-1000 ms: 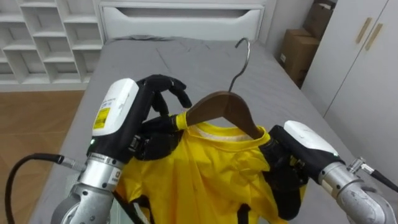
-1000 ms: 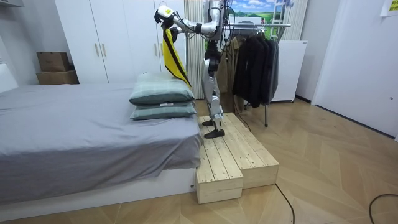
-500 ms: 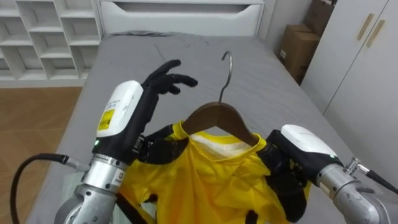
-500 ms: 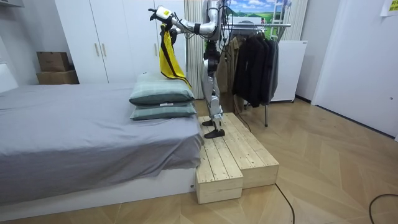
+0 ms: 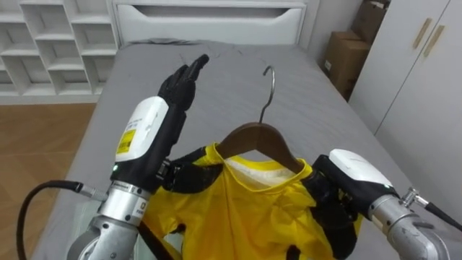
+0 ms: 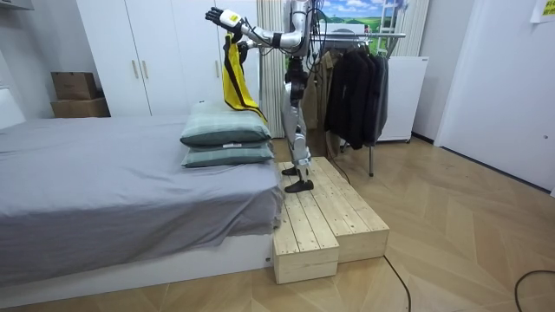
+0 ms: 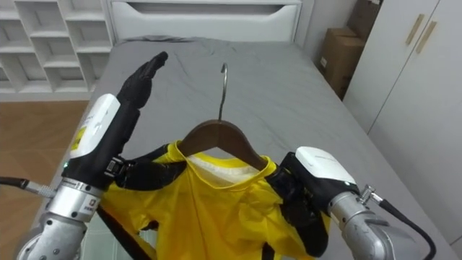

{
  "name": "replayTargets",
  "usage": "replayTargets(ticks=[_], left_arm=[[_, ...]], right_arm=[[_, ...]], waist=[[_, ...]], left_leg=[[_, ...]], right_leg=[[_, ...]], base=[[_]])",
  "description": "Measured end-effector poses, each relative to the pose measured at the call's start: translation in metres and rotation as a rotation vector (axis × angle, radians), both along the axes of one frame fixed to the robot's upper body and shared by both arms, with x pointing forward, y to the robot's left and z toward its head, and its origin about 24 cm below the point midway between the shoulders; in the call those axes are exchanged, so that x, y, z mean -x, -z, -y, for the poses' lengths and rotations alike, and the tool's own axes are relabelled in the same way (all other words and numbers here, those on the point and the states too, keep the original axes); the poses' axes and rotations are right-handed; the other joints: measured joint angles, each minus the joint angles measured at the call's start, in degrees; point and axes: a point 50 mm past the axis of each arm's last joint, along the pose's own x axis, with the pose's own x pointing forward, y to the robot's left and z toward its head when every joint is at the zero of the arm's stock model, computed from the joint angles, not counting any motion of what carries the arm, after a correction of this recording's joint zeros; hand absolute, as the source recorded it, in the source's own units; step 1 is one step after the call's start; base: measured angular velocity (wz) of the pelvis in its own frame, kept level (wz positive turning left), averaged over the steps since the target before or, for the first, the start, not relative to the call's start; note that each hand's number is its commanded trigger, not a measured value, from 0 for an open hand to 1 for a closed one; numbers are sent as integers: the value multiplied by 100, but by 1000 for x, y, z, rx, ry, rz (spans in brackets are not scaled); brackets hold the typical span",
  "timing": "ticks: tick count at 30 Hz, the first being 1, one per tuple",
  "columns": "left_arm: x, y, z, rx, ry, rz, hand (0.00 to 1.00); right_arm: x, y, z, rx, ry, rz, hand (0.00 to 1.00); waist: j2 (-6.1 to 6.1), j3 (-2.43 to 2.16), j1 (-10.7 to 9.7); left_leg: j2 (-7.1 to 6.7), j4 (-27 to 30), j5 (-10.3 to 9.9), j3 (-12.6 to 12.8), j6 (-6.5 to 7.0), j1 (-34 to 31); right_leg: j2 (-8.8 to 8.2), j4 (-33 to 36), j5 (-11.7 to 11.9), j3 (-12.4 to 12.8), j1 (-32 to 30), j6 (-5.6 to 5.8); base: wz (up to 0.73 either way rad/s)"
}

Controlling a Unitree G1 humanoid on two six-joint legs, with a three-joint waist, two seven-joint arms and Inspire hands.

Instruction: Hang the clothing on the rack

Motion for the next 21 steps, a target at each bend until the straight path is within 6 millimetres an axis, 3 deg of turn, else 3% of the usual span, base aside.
replayTargets(ticks=[9,17,21], left_arm=[[2,6,-2,10,-7,-29,0],[2,16,-5,47,-35,-61,0],[2,20,-4,71,-39,-81,0]], right_arm=[[2,6,4,-8,20,0,100],[7,45,26,-133,182,-81,100],[7,47,29,-152,221,-68,100]], waist=[[-21,-10,6],[-39,-18,3],[13,-18,1]], left_leg=[[-2,17,0,-35,0,26],[-6,41,0,-99,1,40],[-7,42,0,-90,1,24]], right_leg=[[2,1,0,-8,46,0],[-1,0,0,-48,115,0],[0,8,0,-31,87,0]], base=[[0],[4],[0]])
